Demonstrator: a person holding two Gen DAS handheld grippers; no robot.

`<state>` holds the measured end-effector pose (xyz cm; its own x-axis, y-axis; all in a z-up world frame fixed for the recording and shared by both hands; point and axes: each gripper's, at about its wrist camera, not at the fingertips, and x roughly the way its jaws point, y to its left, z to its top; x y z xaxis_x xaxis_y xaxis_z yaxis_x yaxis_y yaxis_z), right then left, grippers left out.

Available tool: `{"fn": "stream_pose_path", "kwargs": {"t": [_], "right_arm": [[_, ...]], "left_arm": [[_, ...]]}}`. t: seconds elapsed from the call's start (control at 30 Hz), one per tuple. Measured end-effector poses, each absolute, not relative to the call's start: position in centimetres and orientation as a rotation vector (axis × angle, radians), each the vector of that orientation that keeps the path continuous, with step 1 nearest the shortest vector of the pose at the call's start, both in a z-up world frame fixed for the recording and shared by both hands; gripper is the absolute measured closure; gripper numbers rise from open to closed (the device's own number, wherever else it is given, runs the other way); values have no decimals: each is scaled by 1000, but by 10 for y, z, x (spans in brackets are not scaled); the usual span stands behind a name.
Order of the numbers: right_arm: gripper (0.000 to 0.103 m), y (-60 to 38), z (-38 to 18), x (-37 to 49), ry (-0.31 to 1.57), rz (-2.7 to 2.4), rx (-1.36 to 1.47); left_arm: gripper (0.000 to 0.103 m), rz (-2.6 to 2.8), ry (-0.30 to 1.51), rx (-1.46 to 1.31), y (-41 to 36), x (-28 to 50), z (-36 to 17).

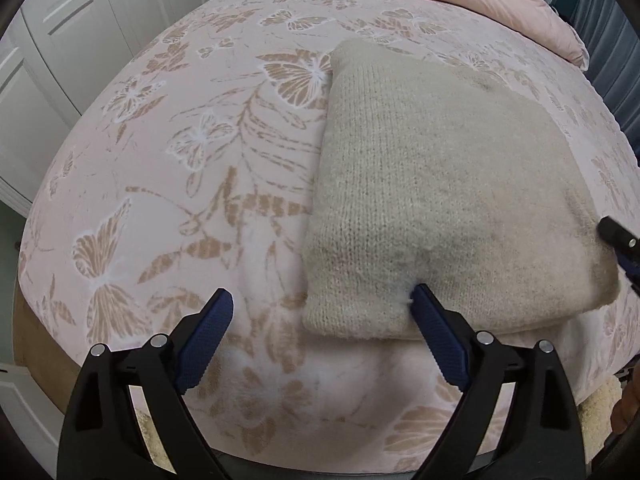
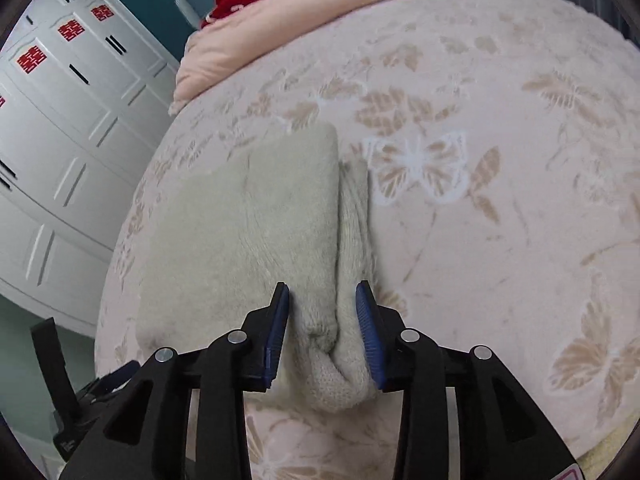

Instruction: Fold small clothes

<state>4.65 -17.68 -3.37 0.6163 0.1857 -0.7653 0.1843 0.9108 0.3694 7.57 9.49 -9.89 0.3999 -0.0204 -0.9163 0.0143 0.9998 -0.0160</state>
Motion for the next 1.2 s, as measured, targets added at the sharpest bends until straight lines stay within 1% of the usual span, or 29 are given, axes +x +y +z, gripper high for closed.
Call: {"fn": "stream_pose_path", "kwargs": {"t": [0.07,0.1,0.13,0.17,0.2,0.27,0.33,0.37,0.4,0.47,0.53,0.57,0.63,0.67,0.7,0.73,0.77,0.83,0.9,1.0,1.07,1.13,1.17,1.2], "right_arm": [[68,-161,-16,51,886,77,411],[72,-149,-12,58,902,139,409],[77,-135,-12,65,918,198,411],[91,-119,-13,73,935,242,402],[97,-101,-17,82,959,280,377],[98,-66,-37,100,1038,354,329],[98,-31,-85,115,1225,398,271],[103,-21,-101,117,1252,387,222],[103,-18,-98,116,1228,386,206],[103,-25,-71,110,1183,357,234],[103,-47,-41,93,1078,295,256],[103,-59,-35,87,1053,237,233],[103,-89,-49,77,1076,75,158],[103,-103,-68,77,1142,4,118],[103,-117,-87,75,1209,-15,141],[103,-129,-88,72,1212,6,220],[103,-136,-79,66,1189,18,278],[103,-142,-54,53,1117,17,297],[100,-145,-44,45,1080,5,278],[99,-157,-58,44,1081,-40,272],[99,-166,-66,44,1077,-35,343],[99,-169,-65,46,1049,-27,391],[95,-169,-64,47,1036,-22,409],[90,-172,-63,47,1023,-13,436]], "left_arm": [[16,-31,1137,-35,97,73,-88],[16,-28,1126,-35,97,72,-82],[16,-19,1112,-33,99,70,-76],[16,-7,1100,-33,102,70,-71],[16,4,1092,-39,107,69,-67],[16,10,1095,-61,117,69,-62],[16,26,1110,-80,127,69,-62],[16,36,1112,-84,132,69,-63],[16,47,1117,-84,135,69,-64],[16,52,1127,-83,139,70,-64],[16,45,1120,-87,141,70,-64],[15,40,1122,-86,141,71,-64],[15,25,1127,-90,137,72,-67],[15,20,1132,-90,135,72,-68],[15,11,1135,-90,131,73,-69],[15,5,1136,-87,128,73,-69],[15,0,1137,-83,123,73,-69],[15,-17,1127,-72,116,70,-67],[15,-26,1127,-52,108,68,-66],[15,-38,1136,-39,98,67,-68],[15,-54,1137,-48,95,67,-67],[11,-86,1130,-101,97,68,-66],[10,-99,1127,-137,100,70,-67],[10,-101,1132,-172,104,74,-70]]}}
